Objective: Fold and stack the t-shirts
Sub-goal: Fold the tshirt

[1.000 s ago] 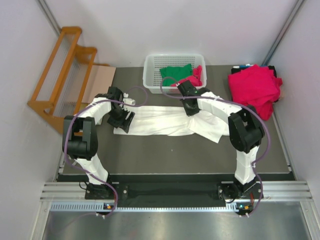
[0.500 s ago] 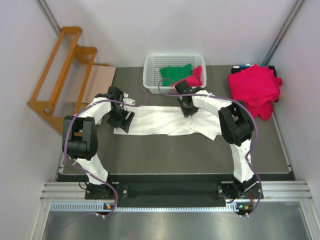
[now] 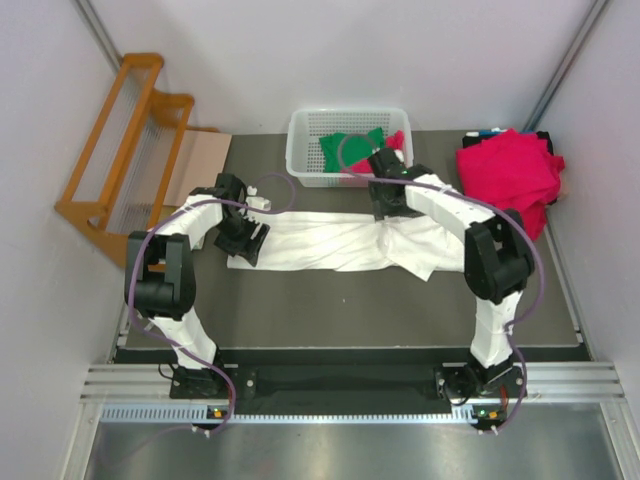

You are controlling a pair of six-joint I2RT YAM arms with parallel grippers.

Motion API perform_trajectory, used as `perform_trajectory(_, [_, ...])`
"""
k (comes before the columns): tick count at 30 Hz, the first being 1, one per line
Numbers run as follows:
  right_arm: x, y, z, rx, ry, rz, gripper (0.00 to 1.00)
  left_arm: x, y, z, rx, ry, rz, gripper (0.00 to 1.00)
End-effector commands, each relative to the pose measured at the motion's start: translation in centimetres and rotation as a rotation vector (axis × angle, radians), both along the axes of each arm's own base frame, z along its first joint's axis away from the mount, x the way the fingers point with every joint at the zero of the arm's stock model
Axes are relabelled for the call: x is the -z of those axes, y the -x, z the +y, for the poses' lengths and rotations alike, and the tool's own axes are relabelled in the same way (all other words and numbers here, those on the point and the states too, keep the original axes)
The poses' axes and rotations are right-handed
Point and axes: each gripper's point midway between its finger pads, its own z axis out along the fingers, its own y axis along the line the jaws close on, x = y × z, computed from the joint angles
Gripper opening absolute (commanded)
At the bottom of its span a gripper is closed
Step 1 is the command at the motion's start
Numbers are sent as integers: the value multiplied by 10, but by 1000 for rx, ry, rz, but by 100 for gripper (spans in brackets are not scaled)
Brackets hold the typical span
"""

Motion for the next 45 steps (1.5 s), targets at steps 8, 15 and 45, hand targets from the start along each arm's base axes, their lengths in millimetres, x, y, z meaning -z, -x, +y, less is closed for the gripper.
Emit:
perform_trajectory(8, [-43, 21, -74, 288, -91, -100, 70, -11, -6, -1, 14, 18, -36, 73])
perform_trajectory(15, [-13, 43, -103, 440, -91, -80, 56, -9, -4, 0, 13, 14, -30, 73])
perform_trajectory(45, [-4, 19, -148, 554, -160, -82, 40, -9, -4, 1, 7, 7, -27, 73])
